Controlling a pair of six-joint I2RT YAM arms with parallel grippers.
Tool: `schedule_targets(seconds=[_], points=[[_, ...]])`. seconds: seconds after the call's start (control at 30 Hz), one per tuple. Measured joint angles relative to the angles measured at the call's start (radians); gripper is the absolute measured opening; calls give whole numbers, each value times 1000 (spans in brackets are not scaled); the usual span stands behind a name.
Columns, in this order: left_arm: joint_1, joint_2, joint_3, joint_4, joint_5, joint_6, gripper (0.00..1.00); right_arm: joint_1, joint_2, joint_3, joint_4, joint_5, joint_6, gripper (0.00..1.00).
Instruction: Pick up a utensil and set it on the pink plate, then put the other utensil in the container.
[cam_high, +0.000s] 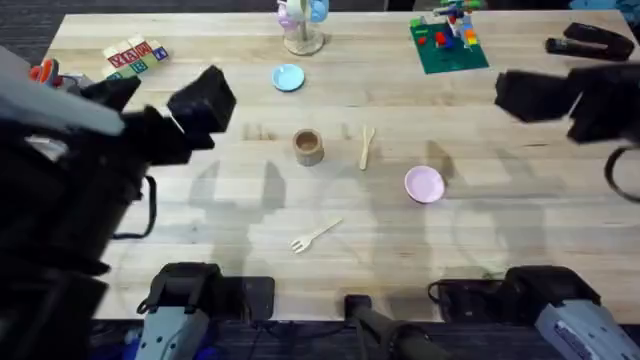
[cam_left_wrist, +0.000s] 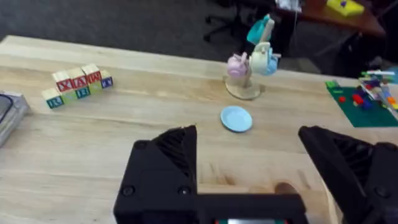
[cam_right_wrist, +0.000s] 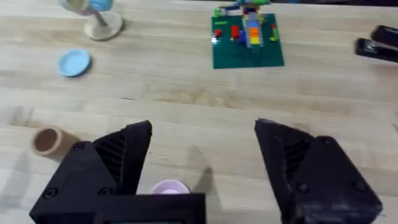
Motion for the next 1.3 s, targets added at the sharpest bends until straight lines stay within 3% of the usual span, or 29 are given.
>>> schedule_targets(seconds=[0.23, 0.5, 0.67, 1.0, 1.13, 1.3], points=[[0, 216, 214, -166, 39, 3, 992, 0, 140, 124, -51, -78, 0, 995], [0, 421, 388, -282, 54, 3, 993, 0, 178, 162, -101, -101, -7, 995], [0, 469, 407, -294, 54, 4, 993, 0, 178, 164, -119, -167, -80, 994], [0, 486, 409, -298, 57, 78, 993, 10, 254, 169, -231, -467, -363, 995], [0, 486, 409, -300, 57, 127, 993, 77, 316, 169, -277, -522, -473, 995], [0, 486, 409, -318, 64, 236, 992, 233, 373, 169, -294, -534, -626, 995]])
